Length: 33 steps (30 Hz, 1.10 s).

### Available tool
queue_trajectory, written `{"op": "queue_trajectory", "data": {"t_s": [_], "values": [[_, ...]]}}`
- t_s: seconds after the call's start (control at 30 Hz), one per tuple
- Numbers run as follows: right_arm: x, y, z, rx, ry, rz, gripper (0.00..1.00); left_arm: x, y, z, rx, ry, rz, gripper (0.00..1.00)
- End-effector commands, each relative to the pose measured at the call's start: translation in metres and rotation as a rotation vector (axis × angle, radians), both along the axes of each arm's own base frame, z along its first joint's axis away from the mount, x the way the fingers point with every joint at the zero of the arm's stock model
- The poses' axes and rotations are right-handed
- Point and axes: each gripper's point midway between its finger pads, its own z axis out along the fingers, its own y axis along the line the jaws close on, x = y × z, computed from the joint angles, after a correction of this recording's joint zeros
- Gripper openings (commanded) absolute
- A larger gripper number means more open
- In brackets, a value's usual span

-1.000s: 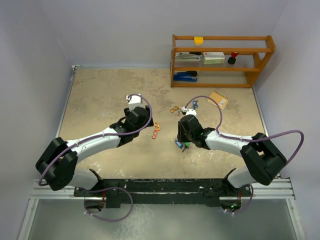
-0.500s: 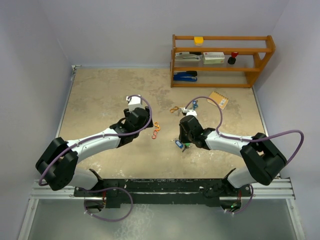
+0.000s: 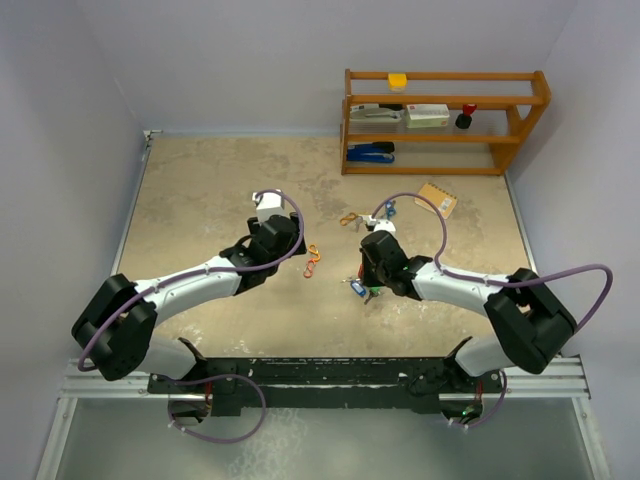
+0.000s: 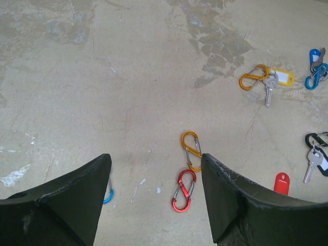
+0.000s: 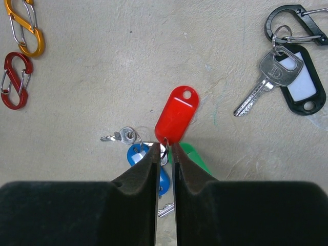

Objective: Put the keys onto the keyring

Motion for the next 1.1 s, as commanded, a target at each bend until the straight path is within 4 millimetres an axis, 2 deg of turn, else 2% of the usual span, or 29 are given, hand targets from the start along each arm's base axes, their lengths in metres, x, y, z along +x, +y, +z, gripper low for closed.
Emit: {"op": "queue_trajectory", "data": {"t_s": [0.0,0.27,0.4,0.73,0.9,1.07], "values": [[0.003,-0.001,0.011,0.001,-0.026,-0.015,0.16,0.007,-0.003,0.009,-0.036,-0.035,0.016,0.68],[0.003,-0.001,0.010,-0.002,-0.023,-0.012,0.09,0.008,-0.003,0.009,-0.035,-0.035,0.015,0.68],[0.005,0.000,0.014,0.002,-0.039,-0.007,0.01,0.007,-0.003,0.008,-0.034,-0.033,0.017,0.68],[0.030,0.002,0.068,-0.003,-0.297,0.097,0.00,0.007,-0.004,0.008,-0.040,-0.032,0.010,0.68],[0.034,0.003,0.086,0.021,-0.381,0.111,0.00,0.006,-0.008,0.006,-0.055,-0.031,-0.006,0.68],[0.037,0.006,0.099,0.040,-0.431,0.135,0.00,0.006,-0.018,-0.005,-0.058,0.002,-0.048,0.68]]}}
